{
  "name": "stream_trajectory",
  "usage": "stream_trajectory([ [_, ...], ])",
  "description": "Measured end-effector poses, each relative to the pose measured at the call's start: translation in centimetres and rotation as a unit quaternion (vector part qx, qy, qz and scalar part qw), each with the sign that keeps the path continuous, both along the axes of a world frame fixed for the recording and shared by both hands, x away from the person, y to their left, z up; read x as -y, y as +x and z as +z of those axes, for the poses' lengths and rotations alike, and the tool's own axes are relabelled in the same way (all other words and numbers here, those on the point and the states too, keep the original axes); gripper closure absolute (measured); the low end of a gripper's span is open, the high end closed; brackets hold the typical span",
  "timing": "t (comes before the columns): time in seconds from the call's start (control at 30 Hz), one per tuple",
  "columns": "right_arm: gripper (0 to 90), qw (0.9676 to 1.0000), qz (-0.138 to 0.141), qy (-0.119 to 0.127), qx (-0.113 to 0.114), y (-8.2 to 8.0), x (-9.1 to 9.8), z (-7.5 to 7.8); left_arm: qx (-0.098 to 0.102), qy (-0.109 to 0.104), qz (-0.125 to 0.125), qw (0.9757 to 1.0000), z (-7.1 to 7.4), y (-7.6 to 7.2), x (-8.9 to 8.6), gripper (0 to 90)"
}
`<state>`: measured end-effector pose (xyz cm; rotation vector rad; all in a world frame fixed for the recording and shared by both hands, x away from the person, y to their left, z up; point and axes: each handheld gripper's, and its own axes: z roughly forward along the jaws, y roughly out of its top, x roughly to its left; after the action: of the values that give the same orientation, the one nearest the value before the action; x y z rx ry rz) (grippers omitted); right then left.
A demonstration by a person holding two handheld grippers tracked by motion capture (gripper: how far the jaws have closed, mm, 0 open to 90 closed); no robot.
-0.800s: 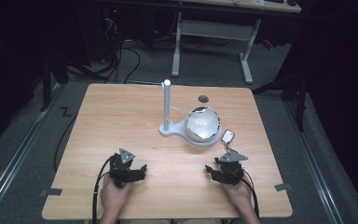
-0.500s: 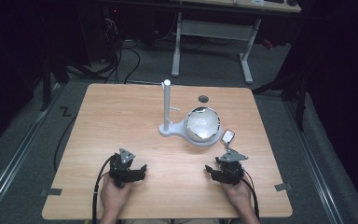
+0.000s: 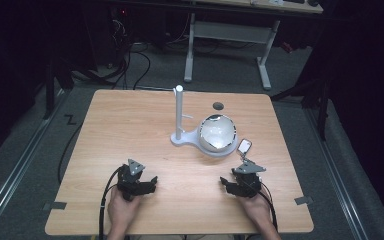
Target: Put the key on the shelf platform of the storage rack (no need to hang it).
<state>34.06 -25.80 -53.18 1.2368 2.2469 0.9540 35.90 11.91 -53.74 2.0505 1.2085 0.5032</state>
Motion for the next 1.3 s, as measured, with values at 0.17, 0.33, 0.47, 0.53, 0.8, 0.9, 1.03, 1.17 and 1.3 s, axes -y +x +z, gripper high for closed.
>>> stream_trajectory([
  [0.17, 41.2, 1.0000, 0.001, 0.000, -0.001, 0.0, 0.0, 0.0, 0.000, 0.000, 0.000, 1.0000, 0.0, 0.0, 0.0, 16.0],
  [0.33, 42.5, 1.0000, -0.001, 0.003, 0.000, 0.0, 0.1, 0.0, 0.000, 0.000, 0.000, 1.0000, 0.0, 0.0, 0.0, 16.0],
  [0.47, 42.6, 1.0000, -0.007, -0.001, -0.003, -0.1, 0.1, 0.1, 0.000, 0.000, 0.000, 1.0000, 0.0, 0.0, 0.0, 16.0],
  [0.53, 42.8, 1.0000, -0.006, -0.004, -0.002, -0.1, 0.0, 0.1, 0.000, 0.000, 0.000, 1.0000, 0.0, 0.0, 0.0, 16.0],
  [0.8, 43.6, 0.9996, -0.017, 0.024, 0.000, -0.2, 0.7, 0.6, 0.000, 0.000, 0.000, 1.0000, 0.0, 0.0, 0.0, 16.0],
  [0.9, 43.8, 0.9985, -0.029, 0.045, -0.006, -0.3, 1.1, 0.8, 0.000, 0.000, 0.000, 1.0000, 0.0, 0.0, 0.0, 16.0],
  [1.03, 43.3, 0.9983, -0.037, 0.044, 0.004, -0.4, 1.5, 0.9, 0.000, 0.000, 0.000, 1.0000, 0.0, 0.0, 0.0, 16.0],
  [1.17, 43.8, 0.9981, -0.046, 0.041, 0.004, -0.5, 2.1, 1.2, 0.000, 0.000, 0.000, 1.0000, 0.0, 0.0, 0.0, 16.0],
  [1.3, 44.5, 0.9968, -0.063, 0.049, 0.002, -0.6, 3.1, 1.6, 0.000, 0.001, -0.001, 1.0000, 0.0, 0.0, 0.0, 16.0],
])
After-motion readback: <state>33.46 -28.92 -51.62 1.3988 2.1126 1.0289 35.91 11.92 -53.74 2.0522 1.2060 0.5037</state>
